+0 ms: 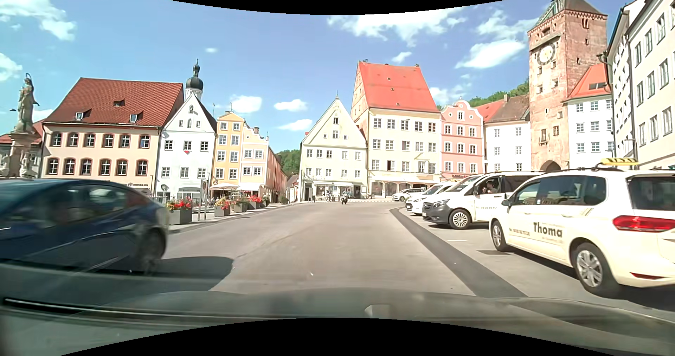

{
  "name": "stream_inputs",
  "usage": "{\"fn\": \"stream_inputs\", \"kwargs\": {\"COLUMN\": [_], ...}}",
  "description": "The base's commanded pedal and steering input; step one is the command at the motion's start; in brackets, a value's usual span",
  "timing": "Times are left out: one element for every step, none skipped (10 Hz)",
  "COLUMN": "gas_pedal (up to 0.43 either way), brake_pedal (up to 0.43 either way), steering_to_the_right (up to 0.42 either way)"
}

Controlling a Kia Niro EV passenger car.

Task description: Follow the waypoints while adhering to traffic rules and regulations

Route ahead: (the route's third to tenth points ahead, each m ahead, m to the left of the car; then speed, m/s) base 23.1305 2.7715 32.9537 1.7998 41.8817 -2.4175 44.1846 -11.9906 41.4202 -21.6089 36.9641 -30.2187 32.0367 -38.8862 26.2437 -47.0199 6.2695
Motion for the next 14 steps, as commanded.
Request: {"fn": "stream_inputs", "kwargs": {"gas_pedal": [0.118,0.118,0.118,0.118,0.118,0.118,0.118,0.118,0.118,0.11,0.087,0.087,0.087,0.067], "brake_pedal": [0.006,0.006,0.006,0.006,0.006,0.006,0.006,0.006,0.006,0.006,0.006,0.006,0.006,0.006], "steering_to_the_right": [-0.006,-0.004,-0.001,-0.001,0.0,0.0,0.0,0.003,0.009,0.014,0.019,0.022,0.025,0.027]}}
